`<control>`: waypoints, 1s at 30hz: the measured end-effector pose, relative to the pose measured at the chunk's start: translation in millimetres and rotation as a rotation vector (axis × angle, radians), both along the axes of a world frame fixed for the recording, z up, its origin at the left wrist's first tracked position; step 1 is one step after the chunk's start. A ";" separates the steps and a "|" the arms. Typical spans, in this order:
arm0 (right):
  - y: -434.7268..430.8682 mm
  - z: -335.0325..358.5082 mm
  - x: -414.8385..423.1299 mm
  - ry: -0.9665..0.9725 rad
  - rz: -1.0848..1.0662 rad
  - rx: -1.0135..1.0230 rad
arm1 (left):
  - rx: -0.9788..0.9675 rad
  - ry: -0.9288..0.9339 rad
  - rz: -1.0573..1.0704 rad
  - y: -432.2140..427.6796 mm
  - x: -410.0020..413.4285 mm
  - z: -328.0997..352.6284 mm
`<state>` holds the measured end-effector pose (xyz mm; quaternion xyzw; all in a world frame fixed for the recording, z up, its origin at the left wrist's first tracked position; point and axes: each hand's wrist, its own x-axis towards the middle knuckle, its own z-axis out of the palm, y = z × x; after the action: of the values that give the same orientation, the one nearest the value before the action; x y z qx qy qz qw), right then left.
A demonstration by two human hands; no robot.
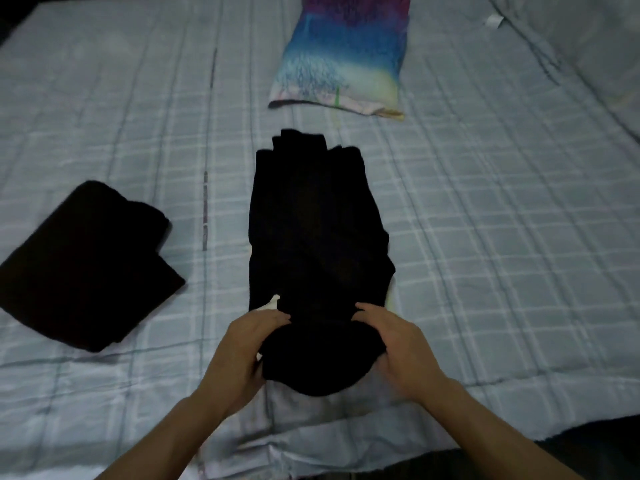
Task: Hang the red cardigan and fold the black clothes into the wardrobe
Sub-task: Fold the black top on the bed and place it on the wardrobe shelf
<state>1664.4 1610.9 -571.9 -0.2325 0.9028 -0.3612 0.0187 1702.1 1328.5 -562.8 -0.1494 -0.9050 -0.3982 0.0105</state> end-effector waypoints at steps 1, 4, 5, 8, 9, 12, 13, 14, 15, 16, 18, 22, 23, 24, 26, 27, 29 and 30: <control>-0.9 10.5 -13.2 -0.013 -0.026 -0.032 | 0.046 -0.012 0.040 -0.2 -12.7 13.6; -8.3 44.8 -59.9 -0.046 -0.137 -0.061 | 0.100 -0.048 0.171 -3.7 -55.9 51.3; -11.9 55.3 -76.5 -0.029 -0.163 -0.059 | 0.117 -0.062 0.192 -5.0 -70.6 61.2; -26.7 85.9 -128.3 0.004 -0.202 -0.095 | 0.192 -0.080 0.221 -6.7 -119.2 87.1; -31.3 94.1 -147.1 0.024 -0.215 -0.106 | 0.226 -0.080 0.236 -7.3 -136.8 94.3; -44.9 111.0 -199.6 0.052 -0.245 -0.101 | 0.326 -0.096 0.278 -11.0 -185.7 111.3; -49.0 114.1 -215.9 0.048 -0.256 -0.094 | 0.351 -0.112 0.290 -12.6 -202.0 115.3; -53.2 117.2 -232.1 0.041 -0.270 -0.085 | 0.369 -0.126 0.302 -14.2 -219.0 118.8; -56.8 119.4 -247.6 0.032 -0.280 -0.084 | 0.375 -0.137 0.313 -16.3 -235.4 120.5; -60.6 121.4 -263.0 0.023 -0.286 -0.081 | 0.379 -0.147 0.322 -18.6 -251.3 120.1; -66.6 123.4 -294.4 0.002 -0.284 -0.058 | 0.369 -0.165 0.336 -25.5 -284.0 114.1; -76.3 114.9 -369.0 -0.006 -0.294 0.059 | 0.325 -0.223 0.415 -39.5 -360.9 90.6; -79.3 109.2 -389.7 0.002 -0.318 0.100 | 0.319 -0.231 0.473 -40.3 -380.7 84.8; -83.6 104.8 -408.0 0.009 -0.353 0.155 | 0.321 -0.234 0.556 -39.9 -399.1 79.4; -94.2 90.5 -427.3 -0.031 -0.386 0.280 | 0.342 -0.209 0.744 -36.4 -422.0 69.8; -100.1 81.4 -426.7 -0.049 -0.370 0.305 | 0.334 -0.170 0.794 -34.7 -425.0 64.7; -112.0 61.2 -404.3 -0.045 -0.276 0.330 | 0.187 -0.072 0.715 -28.0 -412.6 47.1; -115.3 47.5 -388.7 -0.048 -0.210 0.364 | 0.055 -0.033 0.601 -22.2 -400.9 35.2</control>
<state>1275.8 1495.6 -524.4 -0.1214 0.9718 -0.1975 0.0443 1301.2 1306.3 -527.6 0.1318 -0.8975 -0.4042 0.1171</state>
